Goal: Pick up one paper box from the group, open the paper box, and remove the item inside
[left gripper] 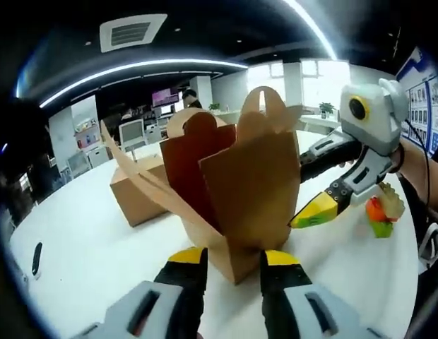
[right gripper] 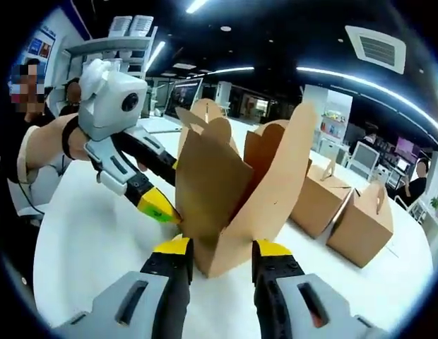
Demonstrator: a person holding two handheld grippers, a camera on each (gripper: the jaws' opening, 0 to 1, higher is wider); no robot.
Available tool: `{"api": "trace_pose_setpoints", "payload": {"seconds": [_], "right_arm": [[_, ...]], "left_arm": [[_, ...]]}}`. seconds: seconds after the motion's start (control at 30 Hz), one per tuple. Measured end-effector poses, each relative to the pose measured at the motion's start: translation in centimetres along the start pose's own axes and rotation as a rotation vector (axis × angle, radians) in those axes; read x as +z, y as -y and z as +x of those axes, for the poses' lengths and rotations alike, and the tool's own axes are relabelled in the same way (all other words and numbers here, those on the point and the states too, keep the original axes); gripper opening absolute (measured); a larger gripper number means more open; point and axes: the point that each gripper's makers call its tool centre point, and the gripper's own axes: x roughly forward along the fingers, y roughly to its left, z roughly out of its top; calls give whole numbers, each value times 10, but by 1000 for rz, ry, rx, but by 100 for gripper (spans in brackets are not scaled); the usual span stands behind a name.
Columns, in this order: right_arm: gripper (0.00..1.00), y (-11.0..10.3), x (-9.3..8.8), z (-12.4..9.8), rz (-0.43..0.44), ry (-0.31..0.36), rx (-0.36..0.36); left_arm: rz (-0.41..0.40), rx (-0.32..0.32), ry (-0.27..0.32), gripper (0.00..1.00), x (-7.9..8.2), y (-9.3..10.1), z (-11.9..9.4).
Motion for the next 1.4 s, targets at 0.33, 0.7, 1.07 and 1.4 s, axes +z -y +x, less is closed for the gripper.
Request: {"api": "trace_pose_setpoints", "payload": {"seconds": [0.33,0.7,1.07,1.4], "right_arm": [[38,3,3,-10,-2,14,-9],[49,11,8,-103,120,167,-62],[53,-22,-20,-179,170,237,-174],[60,-54,-76,-186,162,144,-112]], "left_arm": [[-7,-10,-10,37,-3,5,-7],[-40,-28,33,48,-9,13,-51],[-69,-140,136,48,-6,82,-72],[20,-288,143,50,3,170,-43]]}}
